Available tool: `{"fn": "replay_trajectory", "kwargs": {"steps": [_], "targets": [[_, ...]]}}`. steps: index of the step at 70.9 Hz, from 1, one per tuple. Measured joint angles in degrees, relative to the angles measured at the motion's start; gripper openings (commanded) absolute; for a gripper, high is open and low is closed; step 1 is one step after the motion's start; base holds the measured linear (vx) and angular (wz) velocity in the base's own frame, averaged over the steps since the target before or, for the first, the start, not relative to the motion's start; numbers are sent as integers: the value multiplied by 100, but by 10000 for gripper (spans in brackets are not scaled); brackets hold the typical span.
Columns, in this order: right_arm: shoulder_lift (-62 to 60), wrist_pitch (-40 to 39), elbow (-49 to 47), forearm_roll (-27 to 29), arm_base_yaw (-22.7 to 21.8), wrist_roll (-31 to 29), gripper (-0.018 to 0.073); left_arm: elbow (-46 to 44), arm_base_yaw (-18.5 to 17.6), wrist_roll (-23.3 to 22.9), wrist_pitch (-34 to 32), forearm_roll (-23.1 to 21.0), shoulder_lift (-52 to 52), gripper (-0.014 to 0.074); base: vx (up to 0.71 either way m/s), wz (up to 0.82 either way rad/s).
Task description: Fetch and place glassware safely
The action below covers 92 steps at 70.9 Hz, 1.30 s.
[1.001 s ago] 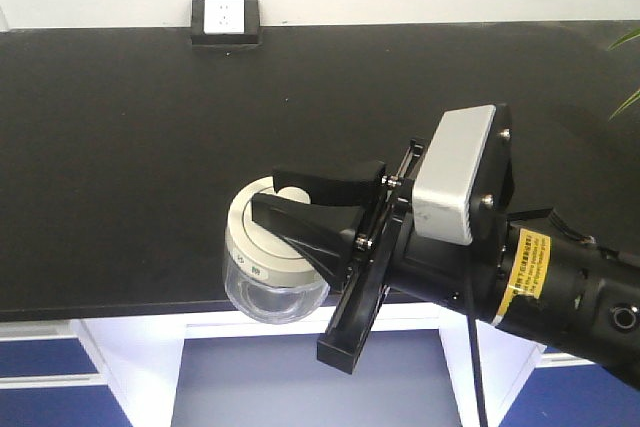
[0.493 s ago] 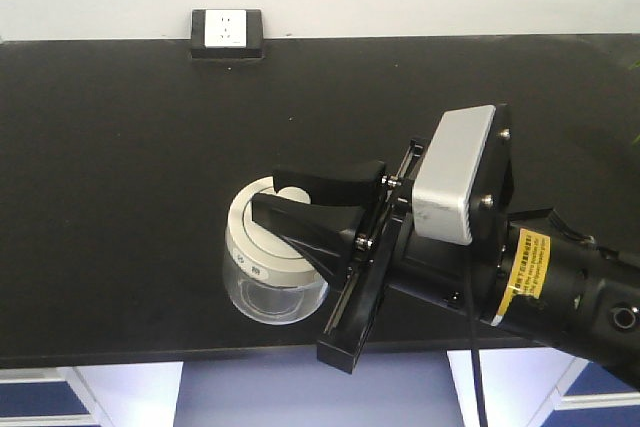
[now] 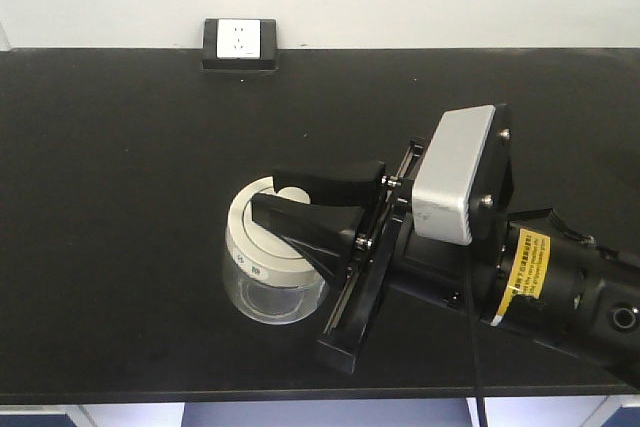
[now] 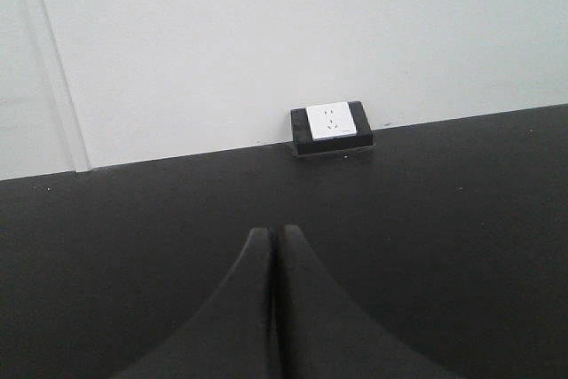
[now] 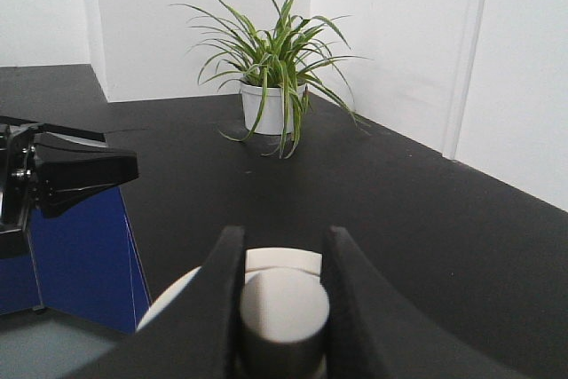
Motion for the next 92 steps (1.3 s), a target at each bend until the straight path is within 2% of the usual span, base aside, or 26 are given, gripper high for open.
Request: {"fn": "replay_trajectory", "kwargs": {"steps": [92], "targets": [[0,0,0,0,0,0,-3,0,0,0,0,0,0,-7,4,0]]}}
